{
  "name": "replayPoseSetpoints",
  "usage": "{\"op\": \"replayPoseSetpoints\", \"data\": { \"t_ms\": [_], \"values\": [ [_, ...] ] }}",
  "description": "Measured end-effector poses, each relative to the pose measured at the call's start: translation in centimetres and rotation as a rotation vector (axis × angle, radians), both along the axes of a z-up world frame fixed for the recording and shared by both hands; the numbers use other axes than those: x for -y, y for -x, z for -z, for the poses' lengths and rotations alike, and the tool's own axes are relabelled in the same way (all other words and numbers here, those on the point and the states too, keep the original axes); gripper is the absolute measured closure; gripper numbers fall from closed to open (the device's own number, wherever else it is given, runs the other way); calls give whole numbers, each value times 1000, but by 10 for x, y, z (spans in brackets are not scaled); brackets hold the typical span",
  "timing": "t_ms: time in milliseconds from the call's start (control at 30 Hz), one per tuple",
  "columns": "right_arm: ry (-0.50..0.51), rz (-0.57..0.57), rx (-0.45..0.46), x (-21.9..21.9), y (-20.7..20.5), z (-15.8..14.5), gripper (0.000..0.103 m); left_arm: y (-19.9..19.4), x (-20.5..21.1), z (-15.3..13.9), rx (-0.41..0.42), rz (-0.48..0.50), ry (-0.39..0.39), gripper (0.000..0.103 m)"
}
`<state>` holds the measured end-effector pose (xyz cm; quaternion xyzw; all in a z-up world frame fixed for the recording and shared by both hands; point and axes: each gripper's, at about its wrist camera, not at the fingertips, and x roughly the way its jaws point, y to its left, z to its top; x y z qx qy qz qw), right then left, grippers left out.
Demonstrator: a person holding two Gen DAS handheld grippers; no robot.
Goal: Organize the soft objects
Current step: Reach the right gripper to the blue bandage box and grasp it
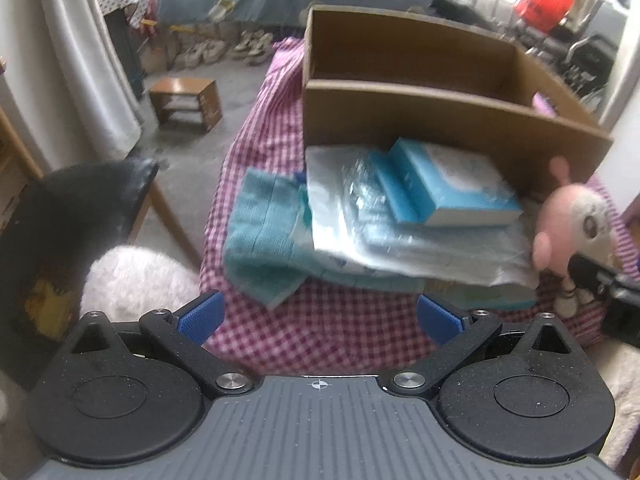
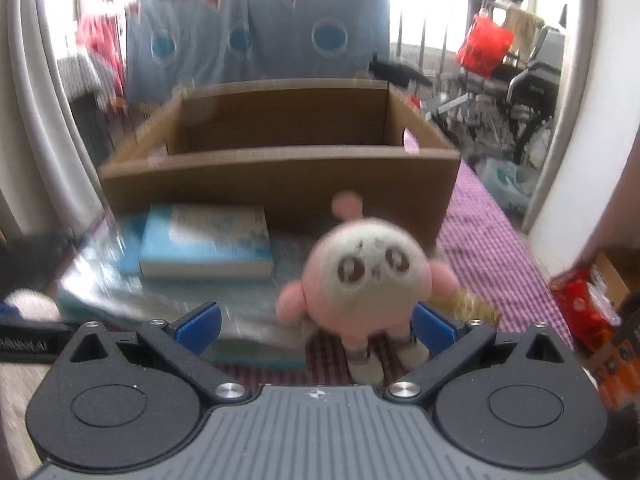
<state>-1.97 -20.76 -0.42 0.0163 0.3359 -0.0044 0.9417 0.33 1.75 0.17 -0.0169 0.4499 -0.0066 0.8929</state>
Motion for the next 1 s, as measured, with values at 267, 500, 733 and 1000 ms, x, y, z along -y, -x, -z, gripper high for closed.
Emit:
{"op": "replayPoseSetpoints", "data": {
  "t_ms": [267,500,733,1000],
  "values": [
    [-168,-128,208,15,5,-29,0,1,-27,-10,235,96,182,0],
    [-481,-192,81,18,-30,-25,6,-21,-24,-8,316,211,97,8],
    [-706,-100,-122,28,-65,13,30,-32,-26,-11,332,318,149,32],
    [-837,16,-213,35,-75,33,31,-72,-18,-12,246,438,215,52]
  ]
}}
